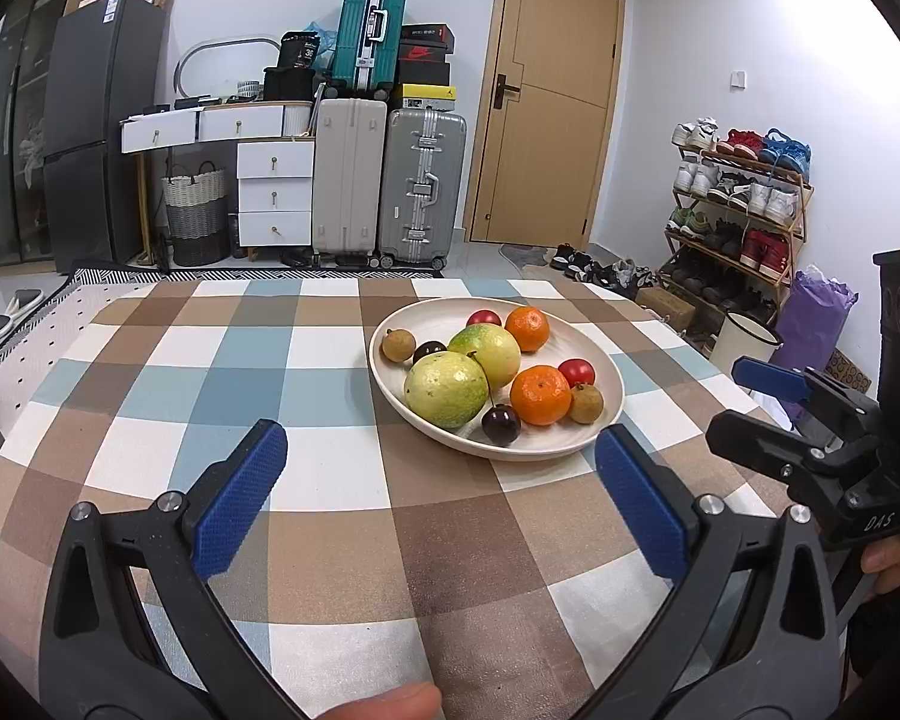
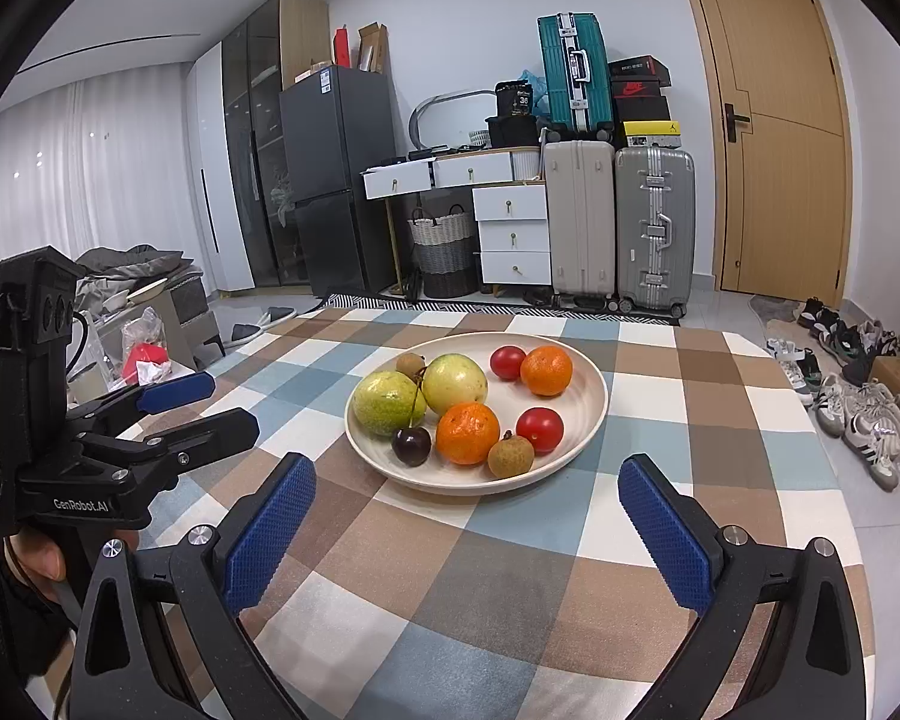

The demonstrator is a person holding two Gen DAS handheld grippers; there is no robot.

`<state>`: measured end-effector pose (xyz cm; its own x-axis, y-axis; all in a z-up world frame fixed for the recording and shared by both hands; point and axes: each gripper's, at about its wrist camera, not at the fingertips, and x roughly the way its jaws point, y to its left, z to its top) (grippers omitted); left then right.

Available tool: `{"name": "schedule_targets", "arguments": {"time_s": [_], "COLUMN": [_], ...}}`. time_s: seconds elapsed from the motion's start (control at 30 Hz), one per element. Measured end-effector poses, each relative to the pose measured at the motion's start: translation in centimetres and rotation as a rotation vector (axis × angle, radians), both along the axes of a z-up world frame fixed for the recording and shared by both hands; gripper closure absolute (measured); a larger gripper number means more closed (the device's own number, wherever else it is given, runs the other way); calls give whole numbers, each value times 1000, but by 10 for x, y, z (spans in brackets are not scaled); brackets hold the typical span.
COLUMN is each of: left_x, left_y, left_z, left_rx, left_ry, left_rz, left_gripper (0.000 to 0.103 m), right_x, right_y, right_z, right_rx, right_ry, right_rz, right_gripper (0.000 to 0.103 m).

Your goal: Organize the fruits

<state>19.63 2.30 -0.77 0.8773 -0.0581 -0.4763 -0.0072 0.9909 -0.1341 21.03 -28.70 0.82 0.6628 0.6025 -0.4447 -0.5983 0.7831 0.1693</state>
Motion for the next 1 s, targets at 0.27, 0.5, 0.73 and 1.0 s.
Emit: {"name": "schedule_targets", "arguments": {"time_s": [0.27,0.5,0.73,1.0], "left_x": [0,0,0,-1], "left_y": [0,1,0,0], "left_z": [0,0,0,0], "left_rx": [1,2,4,4], "left_ry": [-1,-2,-1,-2], "left_rz": [-1,-2,-2,-2], "left_gripper": [0,0,0,0], "right_x": [0,0,0,0], "right_y": [0,0,0,0], "right_z": [0,0,0,-1], "right_rx": [-1,2,1,2], "right_ry": [0,2,2,5], "right_rz": [1,1,1,0], "right_gripper": [0,0,0,0]}}
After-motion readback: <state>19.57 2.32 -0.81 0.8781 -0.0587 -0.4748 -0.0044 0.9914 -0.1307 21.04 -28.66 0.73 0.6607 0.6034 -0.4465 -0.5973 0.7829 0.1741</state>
